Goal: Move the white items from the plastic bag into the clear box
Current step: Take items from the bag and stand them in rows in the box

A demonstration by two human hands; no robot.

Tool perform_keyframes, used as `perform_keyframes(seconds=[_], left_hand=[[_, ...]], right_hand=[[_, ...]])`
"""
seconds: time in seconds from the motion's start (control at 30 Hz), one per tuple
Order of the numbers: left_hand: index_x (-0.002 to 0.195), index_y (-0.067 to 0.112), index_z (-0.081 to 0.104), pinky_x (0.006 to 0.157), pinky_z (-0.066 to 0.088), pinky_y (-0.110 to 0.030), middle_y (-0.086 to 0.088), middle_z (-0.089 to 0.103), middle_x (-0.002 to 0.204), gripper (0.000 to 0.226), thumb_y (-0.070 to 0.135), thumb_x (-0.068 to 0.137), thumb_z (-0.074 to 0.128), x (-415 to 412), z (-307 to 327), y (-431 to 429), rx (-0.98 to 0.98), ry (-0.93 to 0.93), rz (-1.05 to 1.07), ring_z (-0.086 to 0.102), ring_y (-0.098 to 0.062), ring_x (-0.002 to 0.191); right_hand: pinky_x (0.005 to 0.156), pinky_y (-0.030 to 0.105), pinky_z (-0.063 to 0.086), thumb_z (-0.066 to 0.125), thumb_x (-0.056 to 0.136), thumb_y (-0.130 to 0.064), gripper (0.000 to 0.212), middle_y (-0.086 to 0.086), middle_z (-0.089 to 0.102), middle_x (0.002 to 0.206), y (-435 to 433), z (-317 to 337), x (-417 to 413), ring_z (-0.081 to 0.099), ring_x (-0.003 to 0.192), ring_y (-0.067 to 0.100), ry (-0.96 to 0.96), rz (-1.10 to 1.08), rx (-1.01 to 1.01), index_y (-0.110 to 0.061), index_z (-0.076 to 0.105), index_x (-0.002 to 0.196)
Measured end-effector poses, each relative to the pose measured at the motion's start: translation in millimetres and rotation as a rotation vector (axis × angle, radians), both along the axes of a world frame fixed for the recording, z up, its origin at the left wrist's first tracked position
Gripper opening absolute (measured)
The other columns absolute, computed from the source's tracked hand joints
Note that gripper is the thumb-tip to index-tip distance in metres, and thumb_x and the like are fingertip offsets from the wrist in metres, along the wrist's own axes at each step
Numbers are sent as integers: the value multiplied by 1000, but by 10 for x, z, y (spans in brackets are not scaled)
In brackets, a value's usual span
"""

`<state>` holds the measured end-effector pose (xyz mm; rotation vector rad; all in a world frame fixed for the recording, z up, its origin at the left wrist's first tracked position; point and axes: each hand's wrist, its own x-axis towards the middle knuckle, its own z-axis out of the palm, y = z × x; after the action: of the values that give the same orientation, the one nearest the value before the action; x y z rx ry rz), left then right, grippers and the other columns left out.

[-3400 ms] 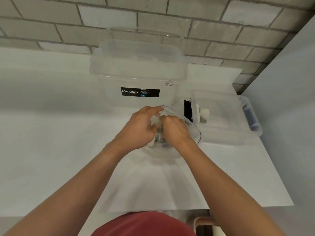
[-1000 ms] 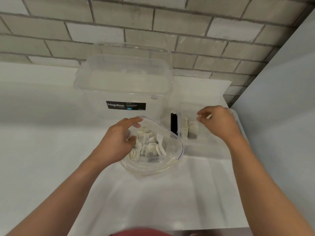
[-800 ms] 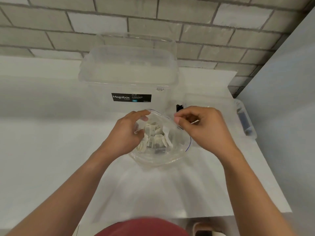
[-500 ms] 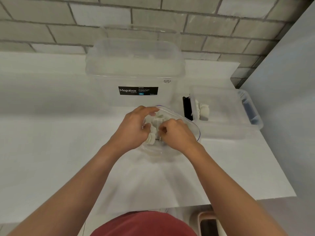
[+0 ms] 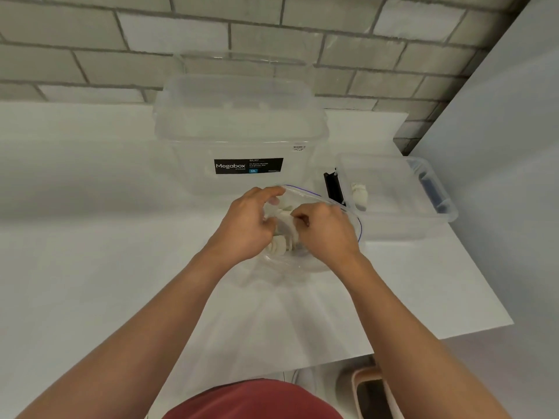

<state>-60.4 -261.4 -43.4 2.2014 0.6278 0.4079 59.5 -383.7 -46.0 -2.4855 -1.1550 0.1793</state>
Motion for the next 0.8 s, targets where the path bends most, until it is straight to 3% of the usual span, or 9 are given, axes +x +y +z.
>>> perform_keyframes(seconds=[0.1, 0.2, 0.33, 0.43, 0.53, 0.63, 0.73, 0.8], left_hand=[[132, 31, 58, 70, 36, -2, 12, 59, 115, 53, 11, 84, 66, -18, 16, 36, -3, -5, -17, 51, 1, 68], [128, 33, 62, 68, 36, -2, 12, 57, 113, 51, 29, 80, 78, -21, 39, 33, -8, 18, -59, 52, 3, 75], [120, 34, 64, 70, 35, -7, 12, 55, 109, 56, 47, 70, 85, 1, 69, -11, -15, 25, -95, 51, 7, 83], [100, 32, 71, 66, 32, -8, 10, 56, 98, 31, 45, 74, 82, 36, 71, -41, -12, 5, -104, 50, 8, 80], [82, 29, 72, 65, 31, -7, 6, 58, 95, 12, 38, 79, 79, 49, 66, -41, 32, 22, -124, 50, 8, 78], [71, 46, 60, 69, 35, -14, 3, 60, 104, 23, 37, 79, 80, 56, 67, -59, 51, 61, -151, 51, 4, 79], [87, 44, 67, 70, 34, -10, 7, 59, 107, 19, 41, 76, 82, 81, 87, -98, 32, 54, -140, 51, 6, 82], [116, 36, 67, 72, 35, -8, 12, 58, 111, 47, 46, 73, 83, 97, 79, -118, 10, 57, -103, 52, 6, 84]], right_hand=[[74, 36, 55, 60, 94, -21, 20, -7, 75, 87, -148, 228, 3, 69, 85, 21, -48, 19, 37, -31, 76, 99], [77, 37, 56, 61, 93, -25, 16, -12, 74, 86, -238, 416, 30, 68, 86, 19, -44, -3, 28, -33, 73, 100], [78, 34, 56, 65, 92, -25, 11, -15, 71, 77, -290, 531, 70, 66, 79, 9, 117, -50, 172, -30, 74, 92], [70, 29, 55, 68, 91, -22, 10, -12, 73, 77, -321, 520, 54, 67, 74, 6, 251, -78, 299, -29, 74, 88], [67, 15, 50, 72, 90, -28, 13, -18, 71, 87, -372, 523, 47, 65, 75, 0, 293, -50, 313, -34, 74, 101], [66, 11, 49, 73, 91, -31, 17, -21, 71, 89, -431, 571, 96, 65, 77, -1, 282, 27, 285, -37, 73, 107], [64, 9, 44, 72, 91, -27, 8, -19, 72, 79, -466, 612, 170, 66, 72, -1, 235, 81, 253, -32, 78, 94], [64, 11, 46, 72, 91, -26, 7, -18, 72, 77, -500, 667, 260, 66, 71, 0, 197, 74, 268, -31, 78, 92]])
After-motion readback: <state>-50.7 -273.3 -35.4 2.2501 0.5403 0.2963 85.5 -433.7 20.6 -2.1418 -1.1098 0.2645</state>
